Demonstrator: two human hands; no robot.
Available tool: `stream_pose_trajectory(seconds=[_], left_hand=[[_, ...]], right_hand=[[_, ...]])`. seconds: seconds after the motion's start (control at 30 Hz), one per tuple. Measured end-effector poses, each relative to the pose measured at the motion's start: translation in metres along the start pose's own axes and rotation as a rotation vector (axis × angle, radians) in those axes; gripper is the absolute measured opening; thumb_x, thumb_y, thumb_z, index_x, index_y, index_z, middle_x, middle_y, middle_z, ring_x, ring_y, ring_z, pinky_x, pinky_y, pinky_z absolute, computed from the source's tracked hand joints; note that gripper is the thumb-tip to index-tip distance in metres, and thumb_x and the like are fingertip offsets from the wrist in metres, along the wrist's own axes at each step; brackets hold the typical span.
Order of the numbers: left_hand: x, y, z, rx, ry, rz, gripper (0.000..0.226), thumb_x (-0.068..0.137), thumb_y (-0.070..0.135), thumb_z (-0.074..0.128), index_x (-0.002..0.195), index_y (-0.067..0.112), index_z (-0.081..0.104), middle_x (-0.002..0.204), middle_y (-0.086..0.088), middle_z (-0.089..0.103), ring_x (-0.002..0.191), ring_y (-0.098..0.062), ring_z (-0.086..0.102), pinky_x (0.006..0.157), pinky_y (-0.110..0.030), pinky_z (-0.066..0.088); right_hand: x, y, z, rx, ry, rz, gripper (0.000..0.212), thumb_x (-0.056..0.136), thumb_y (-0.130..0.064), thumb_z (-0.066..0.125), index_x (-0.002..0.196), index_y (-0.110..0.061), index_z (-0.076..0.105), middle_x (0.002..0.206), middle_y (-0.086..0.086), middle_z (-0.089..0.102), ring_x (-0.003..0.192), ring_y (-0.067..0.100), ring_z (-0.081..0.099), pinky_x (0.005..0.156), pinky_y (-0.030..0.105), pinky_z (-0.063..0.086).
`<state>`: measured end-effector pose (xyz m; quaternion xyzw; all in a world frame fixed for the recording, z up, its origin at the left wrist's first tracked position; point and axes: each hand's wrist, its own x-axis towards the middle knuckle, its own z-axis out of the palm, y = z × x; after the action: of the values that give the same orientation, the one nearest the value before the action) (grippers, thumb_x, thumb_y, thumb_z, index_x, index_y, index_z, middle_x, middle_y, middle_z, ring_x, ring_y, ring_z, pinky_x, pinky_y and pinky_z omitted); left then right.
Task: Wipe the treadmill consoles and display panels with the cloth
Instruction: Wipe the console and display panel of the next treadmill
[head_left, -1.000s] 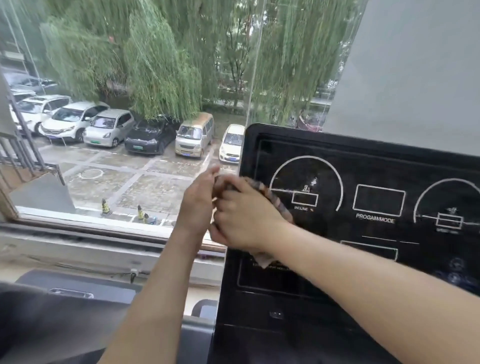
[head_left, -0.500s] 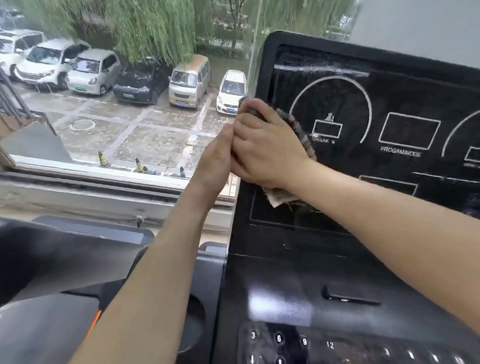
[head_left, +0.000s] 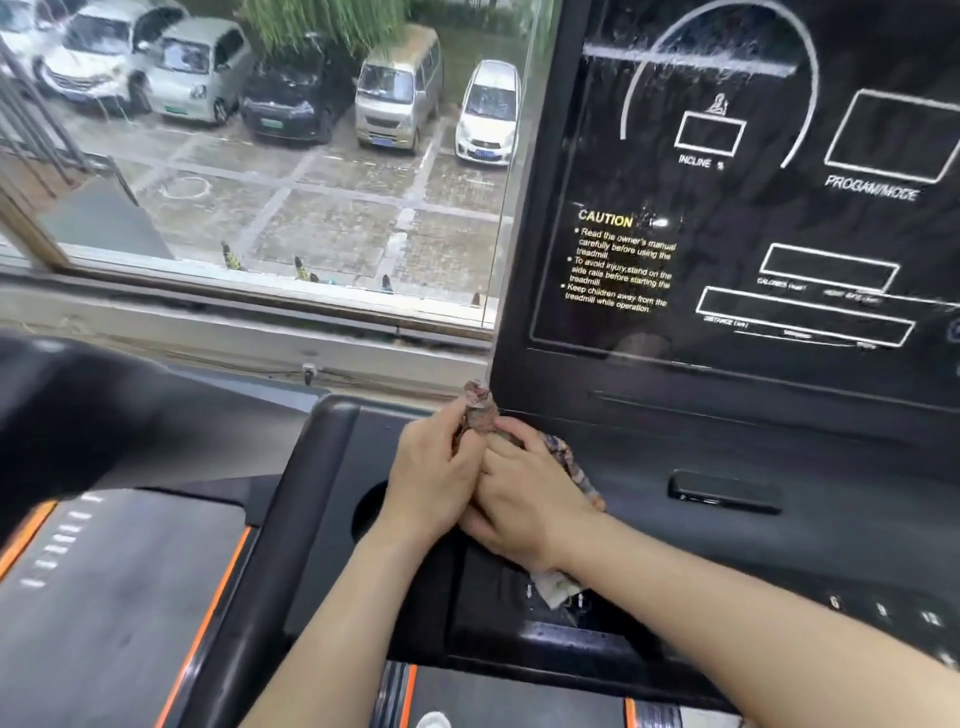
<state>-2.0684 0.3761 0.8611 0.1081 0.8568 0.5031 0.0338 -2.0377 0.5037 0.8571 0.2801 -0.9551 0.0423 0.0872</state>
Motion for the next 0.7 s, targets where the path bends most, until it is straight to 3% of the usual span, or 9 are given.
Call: stream_pose_trajectory(seconds=[0.07,0.13,0.23,0.3,0.4,0.5,0.57,0.63,0.7], left_hand=[[0.006,0.007,-0.006,-0.003,-0.04,-0.067,0.032,0.089,0.013,0.045,0.116,0.023,0.059,0.088,0.006,0.062,0.084,-0.013,0.054,0.071,-0.026,0.034],[0.014,0.01,-0.008,-0.013,-0.062,-0.141,0.045,0.091,0.017,0.045,0.134,0.03,0.046,0.105,0.007,0.059,0.1,-0.014,0.053,0.078,-0.023,0.032],[0.007,0.008,-0.011,0.029,-0.133,-0.108,0.045,0.095,0.017,0.041,0.137,0.033,0.046,0.112,0.004,0.062,0.106,-0.016,0.055,0.079,-0.021,0.032],[-0.011,0.001,-0.017,0.11,-0.168,-0.032,0.044,0.095,0.019,0.037,0.134,0.031,0.053,0.103,0.004,0.061,0.099,-0.014,0.056,0.074,-0.018,0.033],[-0.049,-0.015,-0.025,0.204,-0.161,0.048,0.045,0.086,0.034,0.032,0.12,0.036,0.062,0.087,0.005,0.064,0.089,-0.011,0.056,0.074,-0.025,0.042],[-0.071,-0.02,-0.031,0.244,-0.175,0.039,0.054,0.083,0.045,0.026,0.127,0.041,0.056,0.092,0.008,0.061,0.096,-0.006,0.05,0.086,-0.027,0.043],[-0.063,-0.016,-0.035,0.325,-0.164,0.057,0.048,0.09,0.04,0.031,0.134,0.04,0.048,0.099,0.003,0.057,0.103,-0.014,0.05,0.091,-0.035,0.043],[-0.045,-0.018,-0.041,0.411,-0.132,0.086,0.044,0.093,0.026,0.04,0.136,0.031,0.043,0.11,-0.002,0.057,0.111,-0.022,0.048,0.092,-0.042,0.043],[-0.029,-0.027,-0.051,0.417,-0.057,0.054,0.047,0.089,0.015,0.046,0.135,0.023,0.044,0.12,-0.004,0.057,0.118,-0.024,0.046,0.096,-0.04,0.042]], right_hand=[[0.0,0.018,-0.004,-0.079,-0.024,-0.189,0.03,0.087,-0.037,0.049,0.1,-0.019,0.069,0.102,-0.003,0.067,0.105,0.02,0.057,0.109,0.04,0.027],[0.005,0.033,-0.011,-0.151,-0.042,-0.296,0.025,0.091,-0.034,0.049,0.099,-0.019,0.067,0.101,-0.002,0.066,0.101,0.021,0.058,0.107,0.04,0.033],[0.003,0.011,-0.006,-0.087,0.004,-0.085,0.028,0.088,-0.033,0.049,0.103,-0.017,0.067,0.101,-0.003,0.067,0.102,0.019,0.057,0.106,0.038,0.03],[-0.004,-0.019,-0.001,0.052,-0.001,0.07,0.037,0.082,-0.037,0.049,0.107,-0.016,0.067,0.099,-0.003,0.066,0.102,0.018,0.057,0.102,0.038,0.027],[-0.026,-0.051,0.002,0.184,0.035,0.077,0.031,0.078,-0.034,0.053,0.097,-0.015,0.068,0.09,-0.001,0.065,0.094,0.02,0.057,0.094,0.036,0.033],[-0.039,-0.057,-0.002,0.278,0.03,-0.02,0.022,0.077,-0.029,0.054,0.089,-0.017,0.067,0.085,-0.002,0.065,0.089,0.019,0.058,0.091,0.036,0.038],[-0.031,-0.04,-0.001,0.208,-0.043,-0.055,0.023,0.081,-0.03,0.053,0.095,-0.017,0.066,0.092,-0.003,0.064,0.094,0.02,0.058,0.096,0.038,0.038],[-0.01,-0.02,0.003,0.044,-0.044,0.057,0.029,0.087,-0.03,0.052,0.11,-0.018,0.064,0.109,-0.004,0.063,0.107,0.02,0.058,0.101,0.04,0.031],[0.016,-0.022,0.008,-0.021,-0.053,0.186,0.041,0.091,-0.03,0.048,0.127,-0.016,0.058,0.133,0.0,0.059,0.122,0.019,0.054,0.104,0.041,0.025]])
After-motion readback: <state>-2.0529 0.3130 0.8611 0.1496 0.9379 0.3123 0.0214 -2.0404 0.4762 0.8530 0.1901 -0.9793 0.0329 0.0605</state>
